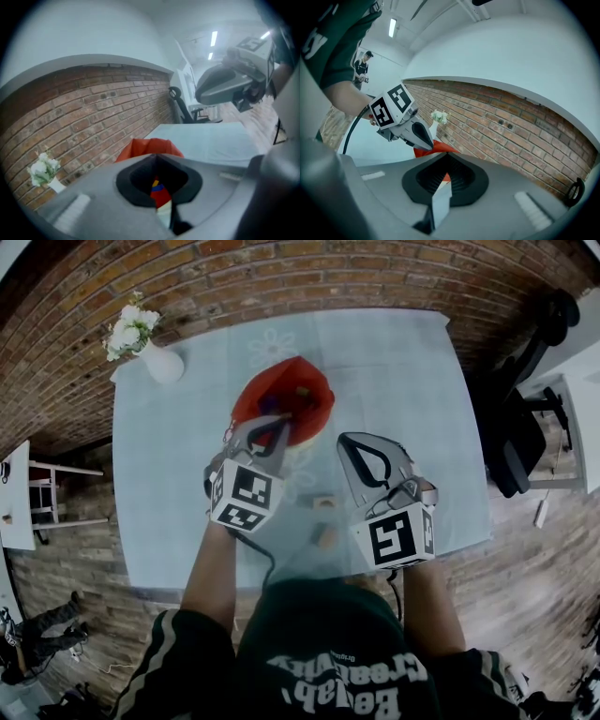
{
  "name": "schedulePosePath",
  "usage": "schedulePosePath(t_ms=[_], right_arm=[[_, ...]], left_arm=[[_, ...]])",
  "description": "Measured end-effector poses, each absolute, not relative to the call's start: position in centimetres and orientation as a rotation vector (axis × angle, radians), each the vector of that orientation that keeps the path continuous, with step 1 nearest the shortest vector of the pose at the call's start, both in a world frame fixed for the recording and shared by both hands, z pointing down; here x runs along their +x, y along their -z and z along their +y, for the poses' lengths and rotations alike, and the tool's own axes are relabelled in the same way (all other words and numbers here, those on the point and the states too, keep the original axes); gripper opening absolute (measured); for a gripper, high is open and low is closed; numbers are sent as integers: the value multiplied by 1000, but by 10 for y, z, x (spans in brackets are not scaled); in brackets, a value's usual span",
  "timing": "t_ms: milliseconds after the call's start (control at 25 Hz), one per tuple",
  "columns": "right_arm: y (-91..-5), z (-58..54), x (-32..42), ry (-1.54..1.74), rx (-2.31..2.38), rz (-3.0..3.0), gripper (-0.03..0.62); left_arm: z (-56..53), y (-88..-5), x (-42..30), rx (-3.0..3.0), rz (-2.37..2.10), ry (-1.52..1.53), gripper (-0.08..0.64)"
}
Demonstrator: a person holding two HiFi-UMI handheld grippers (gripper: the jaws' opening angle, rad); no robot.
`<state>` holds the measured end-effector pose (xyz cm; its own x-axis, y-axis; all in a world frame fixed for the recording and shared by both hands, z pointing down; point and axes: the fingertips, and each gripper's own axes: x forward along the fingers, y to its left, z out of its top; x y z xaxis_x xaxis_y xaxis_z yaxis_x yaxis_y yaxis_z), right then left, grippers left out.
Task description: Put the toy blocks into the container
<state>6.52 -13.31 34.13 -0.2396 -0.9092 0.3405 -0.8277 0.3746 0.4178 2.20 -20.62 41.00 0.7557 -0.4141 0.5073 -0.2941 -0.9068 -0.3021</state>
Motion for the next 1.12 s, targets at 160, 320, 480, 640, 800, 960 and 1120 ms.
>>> schedulePosePath(t_ms=[160,320,480,640,800,960,1120], right_arm=[[-337,-124,64,201,1493,-2140,5],[-332,-114,61,208,1483,-2168,6],[-327,-101,60,235,1462,-2190,5],[-322,-86,61,253,1450,-2217,5],[-319,-72,62,290,1427,-2242,6],[-315,-56,61,331,1392,-2278,6],[-318,-38,63,344,1361,-2301,6]], left_arm=[[-193,-400,22,-2752,573,837,3],[-174,-389,23,-2766,578,812,3],[-151,-378,26,-2762,591,788,4],[-130,-369,29,-2745,605,788,3],[-114,-359,29,-2719,647,785,3],[-97,-357,28,-2685,723,814,3],[-76,-359,27,-2688,767,819,3]])
